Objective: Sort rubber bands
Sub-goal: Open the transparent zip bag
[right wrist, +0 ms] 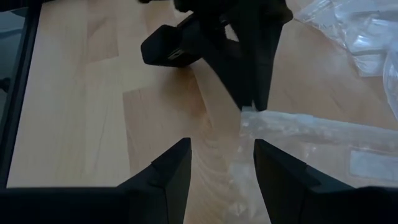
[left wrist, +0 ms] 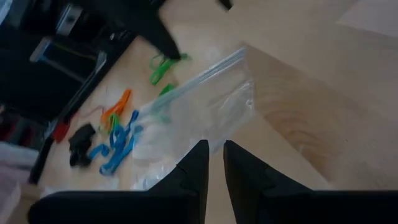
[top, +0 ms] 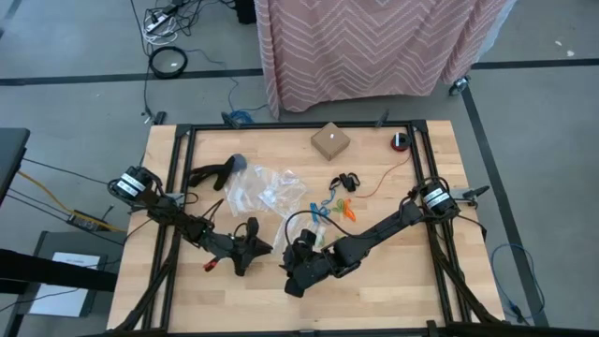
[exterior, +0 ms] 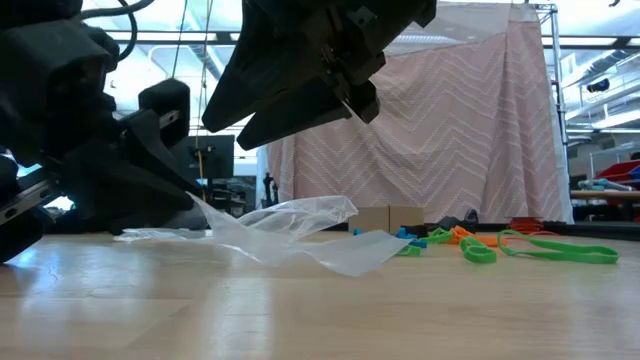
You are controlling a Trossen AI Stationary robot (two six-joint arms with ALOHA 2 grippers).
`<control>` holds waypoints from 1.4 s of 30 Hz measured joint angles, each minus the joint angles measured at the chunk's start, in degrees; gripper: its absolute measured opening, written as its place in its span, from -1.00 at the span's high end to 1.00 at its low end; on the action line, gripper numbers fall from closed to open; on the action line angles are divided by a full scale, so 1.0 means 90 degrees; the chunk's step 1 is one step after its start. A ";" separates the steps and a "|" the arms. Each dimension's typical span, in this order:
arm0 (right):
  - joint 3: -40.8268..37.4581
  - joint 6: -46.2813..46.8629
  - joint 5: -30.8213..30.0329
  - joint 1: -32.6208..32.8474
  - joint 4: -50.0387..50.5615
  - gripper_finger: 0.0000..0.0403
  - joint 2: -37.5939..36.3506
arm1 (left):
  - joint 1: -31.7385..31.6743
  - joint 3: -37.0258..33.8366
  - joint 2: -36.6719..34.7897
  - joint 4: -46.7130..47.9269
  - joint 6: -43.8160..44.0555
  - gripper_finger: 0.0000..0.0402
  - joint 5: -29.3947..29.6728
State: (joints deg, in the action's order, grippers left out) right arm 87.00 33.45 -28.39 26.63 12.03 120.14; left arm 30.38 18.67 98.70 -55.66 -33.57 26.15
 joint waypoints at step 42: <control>0.0007 0.0762 -0.1390 0.0391 0.1136 0.41 0.0000 | -0.0166 0.1273 0.0395 0.1090 0.0692 1.00 0.1166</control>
State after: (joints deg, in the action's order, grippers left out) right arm 87.07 40.31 -40.91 30.15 22.26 120.14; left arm 28.88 30.12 102.26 -45.85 -27.35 36.64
